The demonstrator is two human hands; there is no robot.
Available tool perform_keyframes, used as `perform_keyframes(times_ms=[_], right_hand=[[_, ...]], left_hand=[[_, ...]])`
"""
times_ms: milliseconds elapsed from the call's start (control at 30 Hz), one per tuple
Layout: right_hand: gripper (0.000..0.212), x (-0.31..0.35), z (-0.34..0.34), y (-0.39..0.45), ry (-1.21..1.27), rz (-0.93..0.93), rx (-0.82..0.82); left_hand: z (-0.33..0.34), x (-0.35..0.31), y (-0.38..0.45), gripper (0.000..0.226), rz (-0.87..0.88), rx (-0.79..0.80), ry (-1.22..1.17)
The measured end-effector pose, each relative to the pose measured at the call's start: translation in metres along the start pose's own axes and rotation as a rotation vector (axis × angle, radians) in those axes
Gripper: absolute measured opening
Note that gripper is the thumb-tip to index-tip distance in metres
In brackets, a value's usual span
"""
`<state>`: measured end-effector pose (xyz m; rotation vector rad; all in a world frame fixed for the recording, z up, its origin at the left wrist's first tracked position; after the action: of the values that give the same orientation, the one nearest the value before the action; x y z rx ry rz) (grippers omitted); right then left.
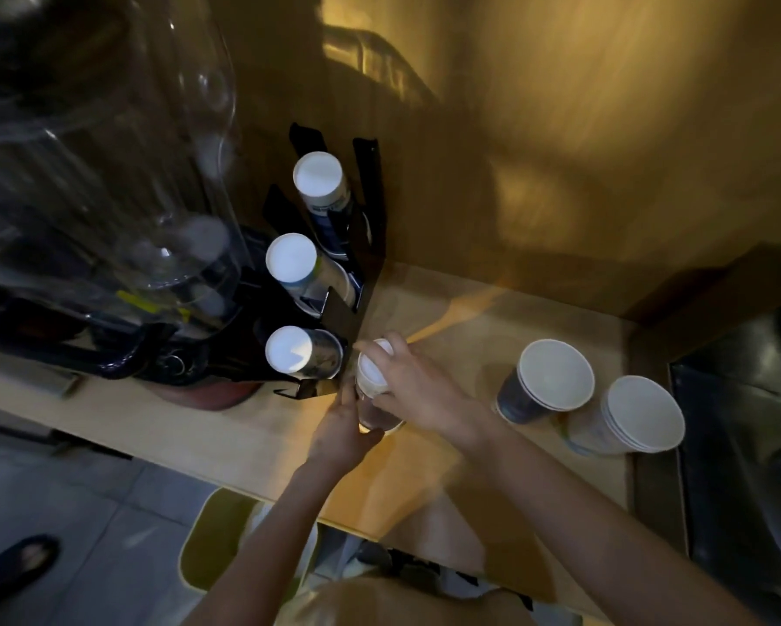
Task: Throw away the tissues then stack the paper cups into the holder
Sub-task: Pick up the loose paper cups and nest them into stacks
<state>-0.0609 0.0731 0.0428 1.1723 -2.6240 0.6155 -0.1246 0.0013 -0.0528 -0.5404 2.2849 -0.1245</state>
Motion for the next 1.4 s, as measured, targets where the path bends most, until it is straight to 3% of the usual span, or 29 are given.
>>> perform_keyframes(times_ms=[133, 267, 367, 467, 533, 633, 867, 933, 1033, 1133, 1267, 1400], right_hand=[[0.069, -0.017, -0.008, -0.001, 0.191, 0.029, -0.011], [0.073, -0.046, -0.046, -0.011, 0.460, 0.114, -0.170], [0.064, -0.074, -0.071, -0.025, 0.786, 0.202, -0.288], [0.053, -0.097, -0.082, -0.037, 1.028, 0.275, -0.356], [0.051, -0.108, -0.084, -0.043, 1.156, 0.310, -0.350], [0.050, -0.121, -0.077, -0.050, 1.299, 0.374, -0.329], [0.030, -0.128, -0.058, -0.058, 1.586, 0.433, -0.217], [0.026, -0.127, -0.056, -0.065, 1.562, 0.403, -0.165], [0.040, -0.124, -0.064, -0.077, 1.126, 0.332, -0.076], [0.059, -0.101, -0.073, -0.083, 0.848, 0.207, -0.001], [0.080, -0.070, -0.066, -0.083, 0.788, 0.149, 0.041], [0.080, -0.069, -0.061, -0.087, 0.790, 0.177, -0.037]], left_hand=[[0.001, -0.006, 0.003, 0.083, 0.031, -0.007, -0.064], [-0.018, -0.026, 0.002, 0.091, 0.117, -0.061, -0.286], [-0.031, -0.037, 0.003, 0.097, 0.119, -0.118, -0.413], [-0.042, -0.047, 0.001, 0.088, 0.065, -0.132, -0.681], [-0.046, -0.054, -0.001, 0.077, 0.059, -0.128, -0.853], [-0.050, -0.058, -0.004, 0.086, 0.046, -0.122, -1.006], [-0.064, -0.079, -0.008, 0.086, 0.140, -0.117, -1.129], [-0.069, -0.082, -0.009, 0.083, 0.122, -0.123, -1.143], [-0.077, -0.092, -0.013, 0.070, 0.118, -0.100, -1.062], [-0.078, -0.107, -0.014, 0.064, 0.140, -0.042, -0.943], [-0.070, -0.128, -0.014, 0.062, 0.183, 0.033, -0.870], [-0.069, -0.132, -0.015, 0.064, 0.172, 0.001, -0.878]])
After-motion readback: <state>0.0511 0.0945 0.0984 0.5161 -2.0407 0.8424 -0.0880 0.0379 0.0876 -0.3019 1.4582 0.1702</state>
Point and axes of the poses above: each hand's wrist, its own y-axis towards the middle knuckle, its own z-axis out of the palm, x = y × z, the point moved 6 cm from there along y, towards the middle knuckle, and after that the axes turned 7 degrees about z, right-handed, at the moved point
